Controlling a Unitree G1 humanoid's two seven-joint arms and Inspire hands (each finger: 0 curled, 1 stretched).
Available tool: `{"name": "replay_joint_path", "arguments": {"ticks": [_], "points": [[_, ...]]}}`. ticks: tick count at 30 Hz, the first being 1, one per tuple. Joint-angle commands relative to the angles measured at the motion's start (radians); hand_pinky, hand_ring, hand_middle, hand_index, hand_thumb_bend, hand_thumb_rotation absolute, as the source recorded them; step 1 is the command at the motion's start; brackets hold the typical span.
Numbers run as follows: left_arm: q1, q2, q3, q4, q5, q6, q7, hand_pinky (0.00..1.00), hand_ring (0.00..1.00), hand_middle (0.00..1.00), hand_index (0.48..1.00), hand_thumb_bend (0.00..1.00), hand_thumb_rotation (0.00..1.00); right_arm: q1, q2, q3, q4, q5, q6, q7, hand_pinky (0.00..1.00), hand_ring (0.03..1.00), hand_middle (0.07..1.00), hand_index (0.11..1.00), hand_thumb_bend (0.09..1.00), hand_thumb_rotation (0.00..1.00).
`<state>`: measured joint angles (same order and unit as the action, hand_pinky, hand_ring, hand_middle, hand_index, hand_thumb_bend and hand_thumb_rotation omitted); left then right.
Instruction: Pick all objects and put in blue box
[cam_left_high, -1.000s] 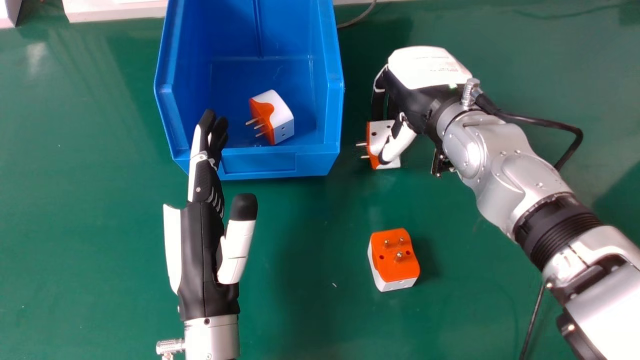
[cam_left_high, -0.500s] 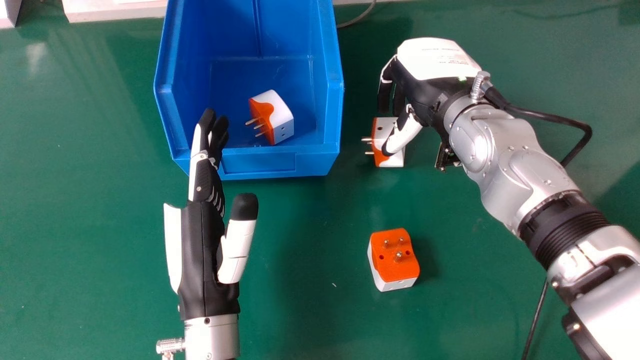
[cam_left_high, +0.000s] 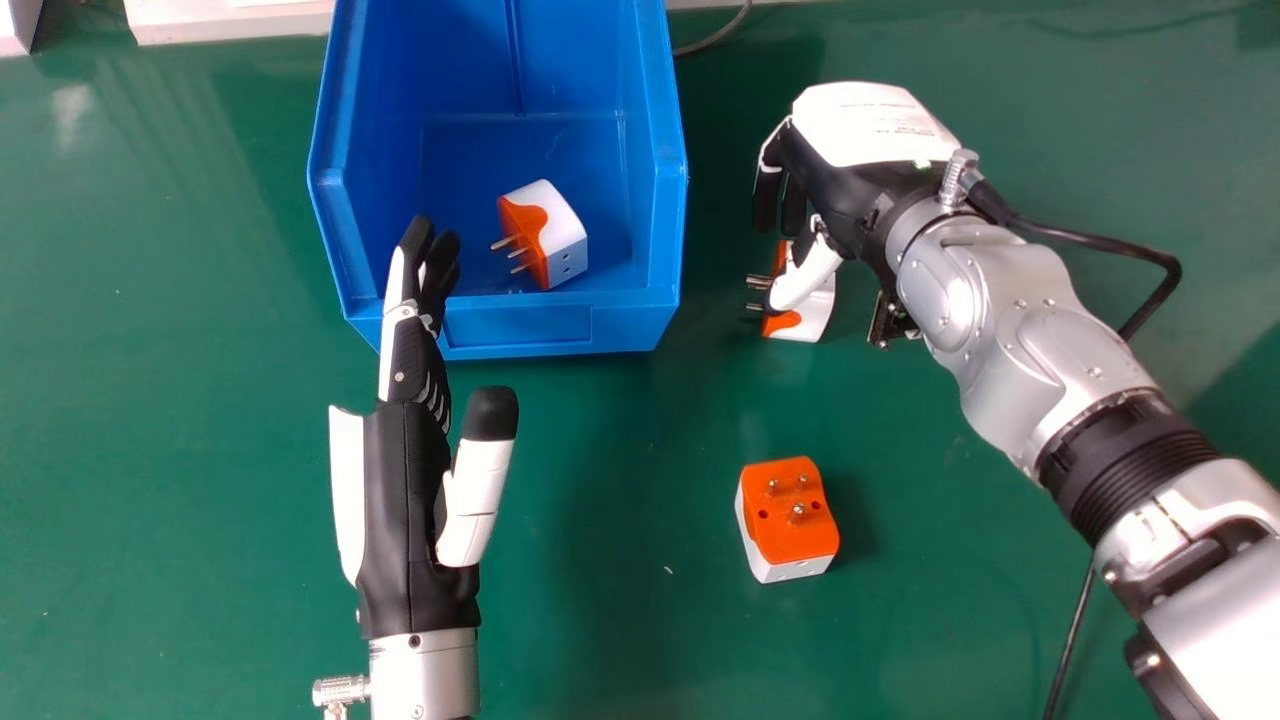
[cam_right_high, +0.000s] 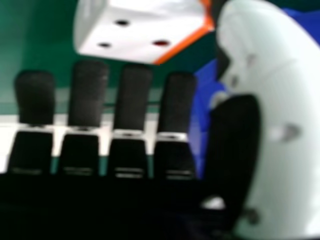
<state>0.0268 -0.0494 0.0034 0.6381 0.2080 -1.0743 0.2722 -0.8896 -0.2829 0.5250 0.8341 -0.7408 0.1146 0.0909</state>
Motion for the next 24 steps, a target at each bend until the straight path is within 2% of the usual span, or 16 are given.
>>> {"name": "replay_joint_path", "arguments": {"ticks": [1, 6, 10, 12, 17, 18, 20, 24], "points": [[0.001, -0.015, -0.005, -0.017, 0.009, -0.011, 0.002, 0.99, 0.95, 0.94, 0.949, 0.92, 0.95, -0.019, -0.010, 0.000, -0.015, -0.006, 0.005, 0.008, 0.31, 0.442, 0.549, 0.498, 0.494, 0.00], [0.000, -0.012, -0.005, -0.010, 0.007, -0.020, -0.002, 0.99, 0.95, 0.94, 0.949, 0.92, 0.95, -0.047, -0.014, 0.048, -0.013, -0.051, 0.054, 0.108, 0.30, 0.440, 0.546, 0.503, 0.493, 0.00], [0.001, -0.014, -0.003, -0.013, 0.011, -0.016, 0.002, 0.99, 0.95, 0.94, 0.949, 0.92, 0.95, -0.054, -0.032, 0.090, -0.041, -0.091, 0.067, 0.194, 0.30, 0.438, 0.537, 0.512, 0.493, 0.00], [0.002, -0.013, -0.004, -0.013, 0.008, -0.016, -0.001, 0.99, 0.95, 0.94, 0.949, 0.92, 0.95, -0.055, -0.035, 0.100, -0.048, -0.101, 0.069, 0.231, 0.30, 0.433, 0.524, 0.521, 0.493, 0.00], [0.002, -0.013, -0.005, -0.011, 0.004, -0.017, -0.003, 0.99, 0.95, 0.94, 0.949, 0.92, 0.95, -0.021, -0.046, 0.124, -0.100, -0.141, 0.104, 0.254, 0.29, 0.426, 0.523, 0.515, 0.498, 0.00], [0.001, -0.012, -0.004, -0.011, 0.005, -0.019, -0.003, 0.99, 0.95, 0.94, 0.948, 0.92, 0.95, -0.017, -0.045, 0.123, -0.104, -0.141, 0.108, 0.258, 0.35, 0.489, 0.582, 0.561, 0.574, 0.02], [0.000, -0.012, -0.003, -0.010, 0.005, -0.019, -0.003, 0.99, 0.95, 0.94, 0.948, 0.92, 0.95, -0.021, -0.037, 0.132, -0.093, -0.146, 0.114, 0.273, 0.35, 0.489, 0.582, 0.561, 0.574, 0.02], [-0.001, -0.013, -0.002, -0.009, 0.006, -0.017, -0.001, 0.99, 0.94, 0.94, 0.948, 0.91, 0.95, -0.035, -0.020, 0.140, -0.069, -0.141, 0.125, 0.300, 0.53, 0.706, 0.762, 0.719, 0.797, 0.10]]}}
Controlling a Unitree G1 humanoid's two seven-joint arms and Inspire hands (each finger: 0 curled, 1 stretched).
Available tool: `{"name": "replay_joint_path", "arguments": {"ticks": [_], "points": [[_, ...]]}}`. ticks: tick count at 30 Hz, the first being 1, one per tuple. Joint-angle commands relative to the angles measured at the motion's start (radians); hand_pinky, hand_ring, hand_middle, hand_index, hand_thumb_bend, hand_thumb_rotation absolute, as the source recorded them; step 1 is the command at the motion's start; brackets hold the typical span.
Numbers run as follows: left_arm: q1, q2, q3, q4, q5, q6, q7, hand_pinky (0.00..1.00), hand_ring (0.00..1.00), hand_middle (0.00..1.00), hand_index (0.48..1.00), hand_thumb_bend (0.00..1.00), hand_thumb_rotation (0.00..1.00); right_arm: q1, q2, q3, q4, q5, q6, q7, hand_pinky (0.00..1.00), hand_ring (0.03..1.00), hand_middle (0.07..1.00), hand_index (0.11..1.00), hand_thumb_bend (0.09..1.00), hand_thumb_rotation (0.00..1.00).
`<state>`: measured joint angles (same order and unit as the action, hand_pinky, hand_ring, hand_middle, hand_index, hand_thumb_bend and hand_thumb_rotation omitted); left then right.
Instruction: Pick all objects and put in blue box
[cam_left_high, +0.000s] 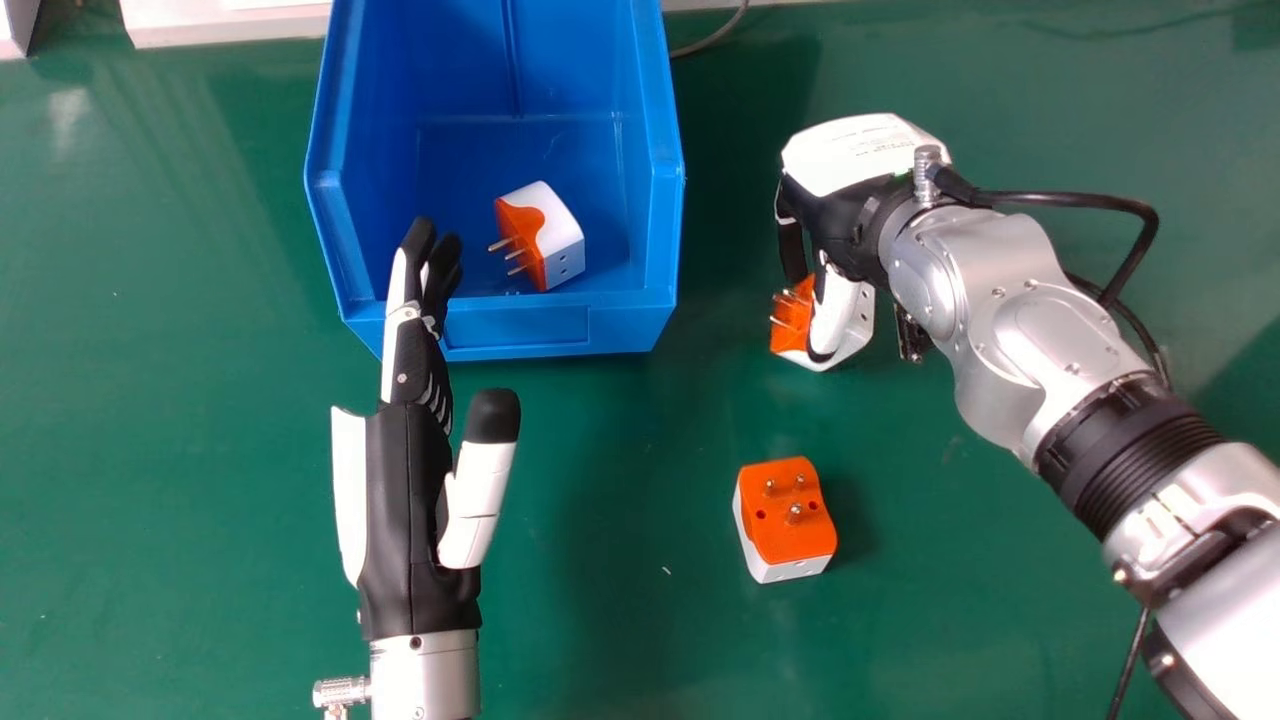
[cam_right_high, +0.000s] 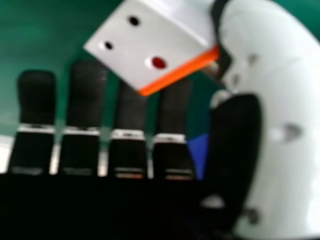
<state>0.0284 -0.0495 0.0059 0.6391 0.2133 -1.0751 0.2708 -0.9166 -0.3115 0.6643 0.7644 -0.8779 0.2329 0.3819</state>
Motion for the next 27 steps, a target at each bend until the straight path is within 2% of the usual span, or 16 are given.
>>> {"name": "replay_joint_path", "arguments": {"ticks": [1, 3, 5, 8, 10, 12, 17, 21, 27], "points": [[-0.002, -0.012, -0.005, -0.010, 0.000, -0.015, -0.001, 0.99, 0.94, 0.94, 0.948, 0.91, 0.95, -0.009, 0.009, 0.000, 0.000, -0.001, 0.007, 0.011, 0.56, 0.748, 0.795, 0.747, 0.832, 0.12], [0.000, -0.013, -0.004, -0.014, 0.001, -0.011, -0.001, 0.99, 0.94, 0.94, 0.949, 0.92, 0.95, -0.006, 0.010, -0.010, -0.008, 0.008, 0.009, 0.015, 0.61, 0.820, 0.854, 0.791, 0.884, 0.14], [0.000, -0.012, -0.004, -0.014, 0.001, -0.011, -0.001, 0.99, 0.94, 0.94, 0.949, 0.92, 0.95, -0.006, 0.011, -0.017, -0.011, 0.015, 0.012, 0.019, 0.63, 0.852, 0.883, 0.810, 0.904, 0.15], [-0.001, -0.011, -0.006, -0.011, -0.004, -0.013, -0.006, 0.99, 0.95, 0.94, 0.948, 0.92, 0.95, -0.006, 0.010, -0.020, -0.011, 0.017, 0.012, 0.016, 0.69, 0.924, 0.940, 0.855, 0.945, 0.16], [-0.001, -0.012, -0.004, -0.010, 0.000, -0.015, -0.003, 0.99, 0.95, 0.94, 0.949, 0.92, 0.95, -0.005, 0.009, -0.020, -0.011, 0.018, 0.010, 0.016, 0.73, 0.952, 0.962, 0.876, 0.960, 0.16], [-0.002, -0.013, -0.003, -0.010, 0.004, -0.017, 0.000, 0.99, 0.95, 0.94, 0.949, 0.92, 0.95, -0.005, 0.008, -0.018, -0.011, 0.016, 0.008, 0.018, 0.74, 0.962, 0.970, 0.885, 0.965, 0.16], [-0.004, -0.014, -0.004, -0.009, 0.002, -0.019, -0.002, 0.98, 0.94, 0.94, 0.948, 0.92, 0.95, -0.002, 0.005, -0.013, -0.015, 0.011, 0.007, 0.019, 0.79, 0.985, 0.988, 0.915, 0.985, 0.19], [-0.001, -0.014, -0.003, -0.013, 0.002, -0.013, -0.003, 0.98, 0.94, 0.94, 0.947, 0.92, 0.95, 0.003, 0.001, -0.010, -0.021, 0.007, 0.003, 0.018, 0.82, 0.995, 0.996, 0.936, 0.996, 0.20], [-0.005, -0.015, -0.003, -0.012, 0.001, -0.014, -0.002, 0.99, 0.94, 0.94, 0.947, 0.92, 0.95, 0.019, -0.005, -0.009, -0.041, 0.004, 0.001, 0.019, 0.84, 0.999, 1.000, 0.942, 1.000, 0.20]]}}
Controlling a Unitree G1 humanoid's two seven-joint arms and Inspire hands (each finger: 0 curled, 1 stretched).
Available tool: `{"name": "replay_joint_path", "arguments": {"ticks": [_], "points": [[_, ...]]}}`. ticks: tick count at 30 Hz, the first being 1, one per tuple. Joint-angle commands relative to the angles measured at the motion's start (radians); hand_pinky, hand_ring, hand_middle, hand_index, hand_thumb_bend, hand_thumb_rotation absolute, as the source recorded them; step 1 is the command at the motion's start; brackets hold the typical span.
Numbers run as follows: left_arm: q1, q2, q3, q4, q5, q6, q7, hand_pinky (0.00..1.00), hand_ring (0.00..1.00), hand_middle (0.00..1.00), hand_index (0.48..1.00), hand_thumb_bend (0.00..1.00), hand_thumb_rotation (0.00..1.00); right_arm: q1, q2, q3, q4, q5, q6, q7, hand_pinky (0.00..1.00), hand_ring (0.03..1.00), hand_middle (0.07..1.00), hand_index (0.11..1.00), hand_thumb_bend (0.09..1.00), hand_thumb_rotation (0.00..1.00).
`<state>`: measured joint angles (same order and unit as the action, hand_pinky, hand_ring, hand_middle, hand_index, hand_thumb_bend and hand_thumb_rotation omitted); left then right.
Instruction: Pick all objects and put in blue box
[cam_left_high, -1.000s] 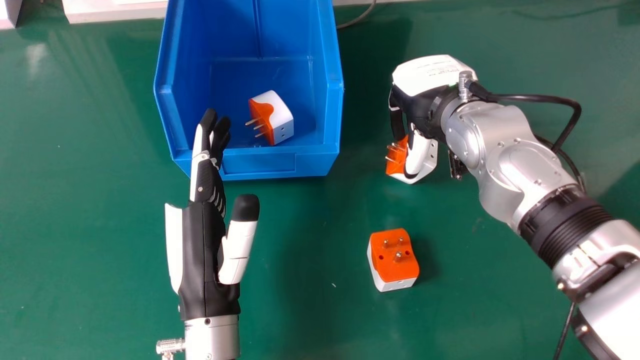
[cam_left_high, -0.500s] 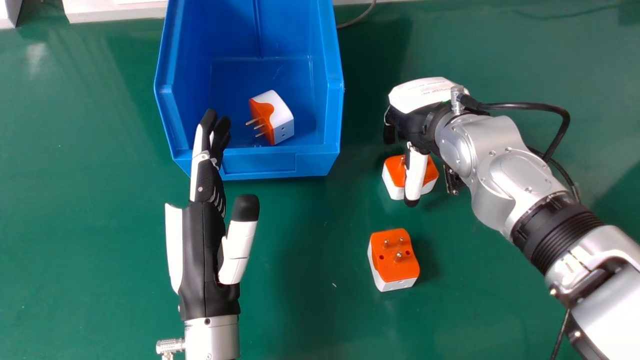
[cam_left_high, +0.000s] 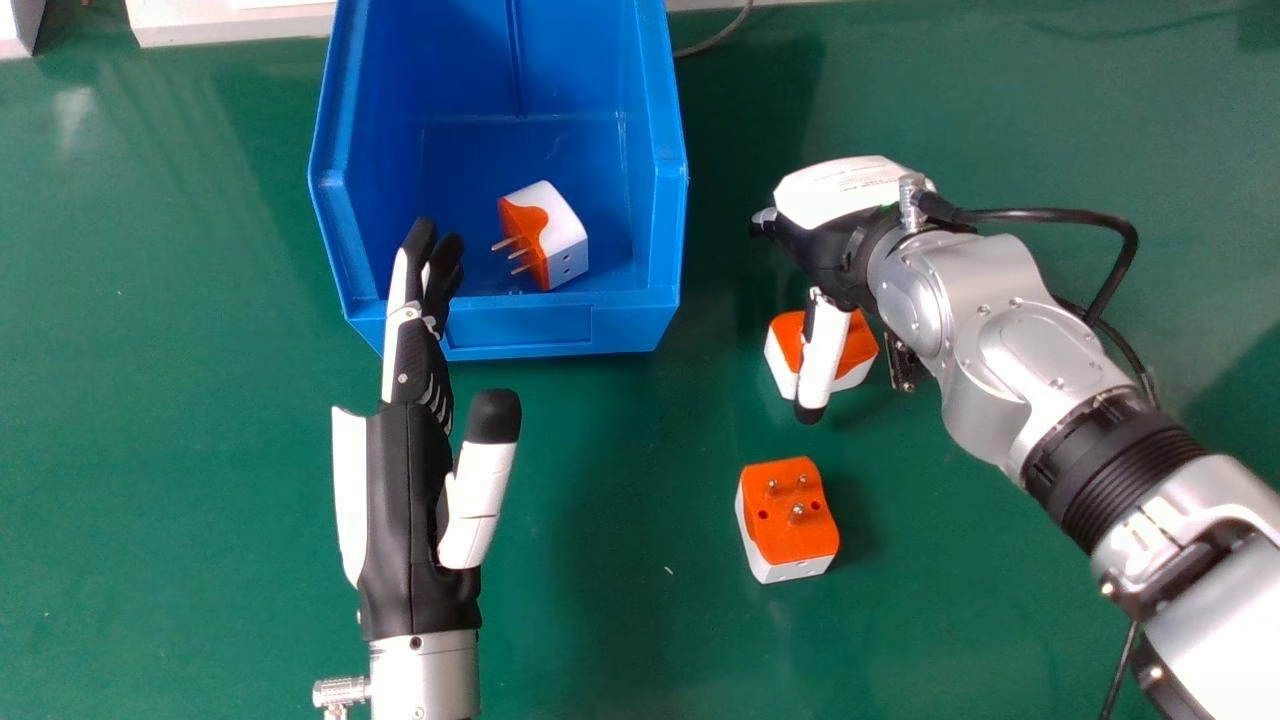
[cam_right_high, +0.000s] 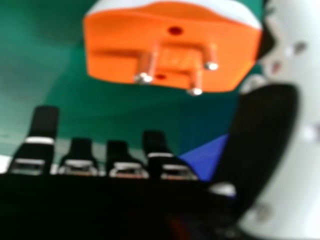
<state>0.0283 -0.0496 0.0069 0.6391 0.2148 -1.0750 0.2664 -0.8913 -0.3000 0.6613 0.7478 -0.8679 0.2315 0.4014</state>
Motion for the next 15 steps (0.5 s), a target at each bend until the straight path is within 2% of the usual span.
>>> {"name": "replay_joint_path", "arguments": {"ticks": [1, 4, 9, 15], "points": [[-0.003, -0.016, -0.005, -0.016, -0.002, -0.010, 0.000, 0.98, 0.94, 0.94, 0.947, 0.92, 0.95, -0.002, -0.019, -0.004, -0.028, -0.008, 0.002, 0.000, 0.83, 1.000, 1.000, 0.941, 1.000, 0.20], [-0.001, -0.016, -0.006, -0.022, -0.003, -0.004, -0.002, 0.98, 0.94, 0.94, 0.948, 0.92, 0.95, 0.003, -0.016, 0.006, -0.026, -0.017, 0.008, 0.016, 0.83, 1.000, 1.000, 0.937, 1.000, 0.19], [-0.002, -0.016, -0.006, -0.021, -0.005, -0.010, -0.003, 0.99, 0.95, 0.94, 0.949, 0.92, 0.95, 0.020, -0.016, 0.028, -0.017, -0.023, 0.002, 0.044, 0.79, 1.000, 1.000, 0.922, 0.989, 0.17], [-0.001, -0.018, -0.010, -0.025, -0.011, -0.006, -0.009, 0.99, 0.95, 0.94, 0.949, 0.92, 0.95, 0.071, -0.034, 0.049, -0.032, -0.038, -0.009, 0.003, 0.74, 0.989, 0.992, 0.904, 0.980, 0.16]]}}
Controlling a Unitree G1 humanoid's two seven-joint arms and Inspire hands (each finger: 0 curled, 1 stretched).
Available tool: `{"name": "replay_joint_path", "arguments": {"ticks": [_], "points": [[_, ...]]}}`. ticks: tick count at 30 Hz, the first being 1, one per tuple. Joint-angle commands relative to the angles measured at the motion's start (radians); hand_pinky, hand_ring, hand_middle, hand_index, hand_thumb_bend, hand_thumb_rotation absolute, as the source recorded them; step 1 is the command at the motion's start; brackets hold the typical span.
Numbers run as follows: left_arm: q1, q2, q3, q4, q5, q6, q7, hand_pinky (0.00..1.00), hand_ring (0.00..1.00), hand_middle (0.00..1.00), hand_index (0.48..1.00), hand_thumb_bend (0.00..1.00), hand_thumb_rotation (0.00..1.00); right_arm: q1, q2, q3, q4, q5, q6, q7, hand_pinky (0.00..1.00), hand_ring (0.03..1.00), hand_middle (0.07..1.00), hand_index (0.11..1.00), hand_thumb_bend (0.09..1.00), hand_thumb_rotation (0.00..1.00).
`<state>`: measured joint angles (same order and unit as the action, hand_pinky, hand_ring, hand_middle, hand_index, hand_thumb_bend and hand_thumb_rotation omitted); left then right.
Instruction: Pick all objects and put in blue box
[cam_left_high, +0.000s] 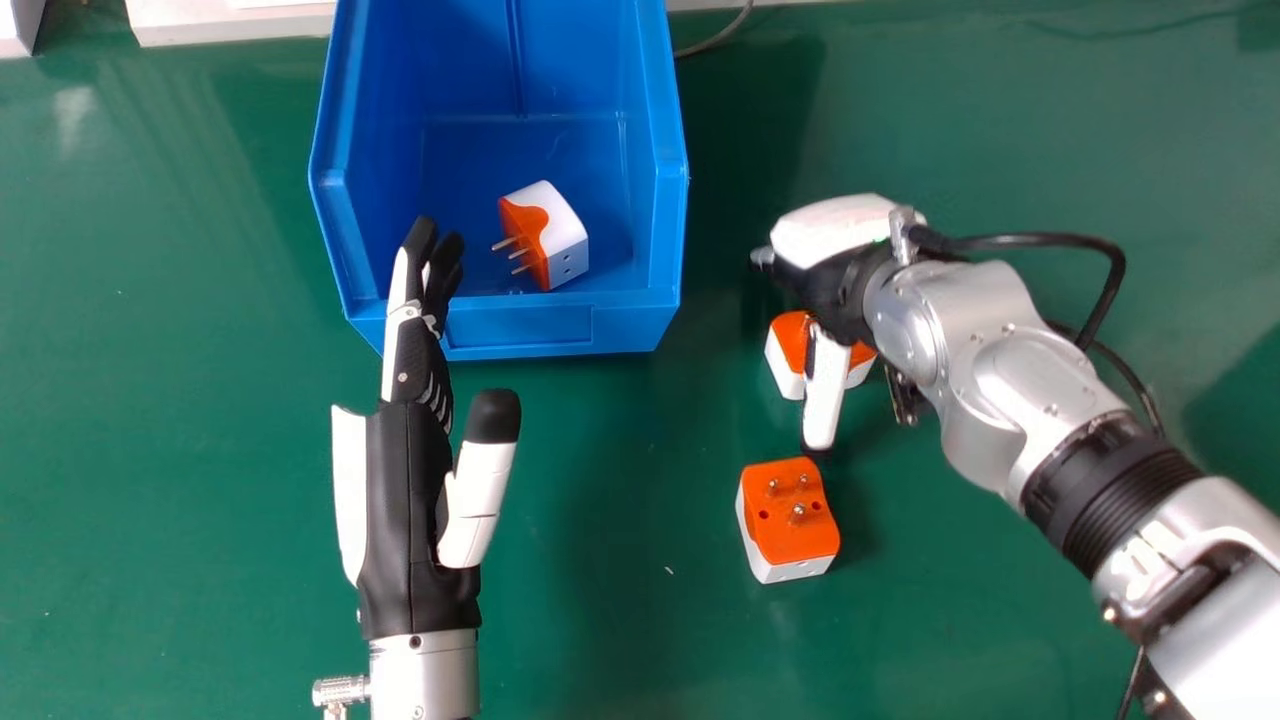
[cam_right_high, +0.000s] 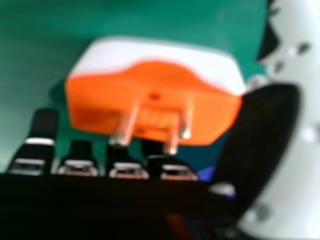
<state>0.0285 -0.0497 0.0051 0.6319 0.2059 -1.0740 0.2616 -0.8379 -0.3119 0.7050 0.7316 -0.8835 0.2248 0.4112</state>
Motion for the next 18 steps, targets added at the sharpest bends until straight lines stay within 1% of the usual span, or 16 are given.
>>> {"name": "replay_joint_path", "arguments": {"ticks": [1, 4, 6, 8, 12, 14, 15, 16, 17, 18], "points": [[-0.002, -0.017, -0.008, -0.018, -0.003, -0.006, -0.004, 0.99, 0.95, 0.95, 0.949, 0.92, 0.95, 0.023, -0.026, 0.003, -0.021, -0.021, -0.002, -0.014, 0.73, 0.982, 0.985, 0.896, 0.976, 0.16], [-0.002, -0.016, -0.008, -0.018, -0.004, -0.003, -0.006, 0.99, 0.95, 0.95, 0.950, 0.92, 0.95, 0.038, -0.035, -0.005, -0.033, -0.012, -0.002, -0.028, 0.70, 0.969, 0.975, 0.884, 0.970, 0.15], [-0.005, -0.016, -0.007, -0.016, -0.002, -0.007, -0.003, 0.99, 0.95, 0.95, 0.950, 0.92, 0.95, 0.046, -0.041, -0.008, -0.038, -0.009, -0.005, -0.038, 0.69, 0.959, 0.965, 0.871, 0.961, 0.15], [-0.006, -0.015, -0.007, -0.015, -0.002, -0.009, -0.002, 0.98, 0.95, 0.94, 0.949, 0.92, 0.95, 0.058, -0.047, -0.014, -0.044, -0.003, -0.013, -0.061, 0.68, 0.953, 0.958, 0.865, 0.955, 0.15], [-0.003, -0.015, -0.008, -0.022, -0.002, -0.001, -0.005, 0.98, 0.95, 0.94, 0.949, 0.92, 0.95, 0.089, -0.060, -0.033, -0.057, 0.011, -0.045, -0.130, 0.66, 0.931, 0.937, 0.848, 0.943, 0.14], [-0.003, -0.015, -0.008, -0.023, -0.002, 0.000, -0.004, 0.99, 0.95, 0.94, 0.950, 0.93, 0.95, 0.097, -0.063, -0.039, -0.049, 0.011, -0.073, -0.178, 0.59, 0.835, 0.870, 0.818, 0.922, 0.11], [-0.003, -0.015, -0.007, -0.023, -0.003, 0.000, -0.004, 0.99, 0.95, 0.94, 0.950, 0.93, 0.95, 0.097, -0.060, -0.047, -0.039, 0.019, -0.087, -0.195, 0.59, 0.835, 0.870, 0.818, 0.922, 0.11], [-0.002, -0.015, -0.007, -0.025, -0.002, 0.003, -0.004, 0.99, 0.95, 0.94, 0.950, 0.93, 0.95, 0.097, -0.057, -0.062, -0.030, 0.037, -0.106, -0.210, 0.55, 0.773, 0.827, 0.798, 0.900, 0.09], [0.000, -0.015, -0.007, -0.028, -0.001, 0.007, -0.004, 0.98, 0.95, 0.94, 0.950, 0.93, 0.95, 0.096, -0.055, -0.072, -0.022, 0.049, -0.121, -0.220, 0.50, 0.697, 0.759, 0.775, 0.832, 0.07], [0.001, -0.014, -0.008, -0.030, -0.001, 0.010, -0.005, 0.98, 0.95, 0.94, 0.950, 0.93, 0.95, 0.094, -0.053, -0.079, -0.014, 0.055, -0.135, -0.238, 0.50, 0.697, 0.759, 0.775, 0.832, 0.07]]}}
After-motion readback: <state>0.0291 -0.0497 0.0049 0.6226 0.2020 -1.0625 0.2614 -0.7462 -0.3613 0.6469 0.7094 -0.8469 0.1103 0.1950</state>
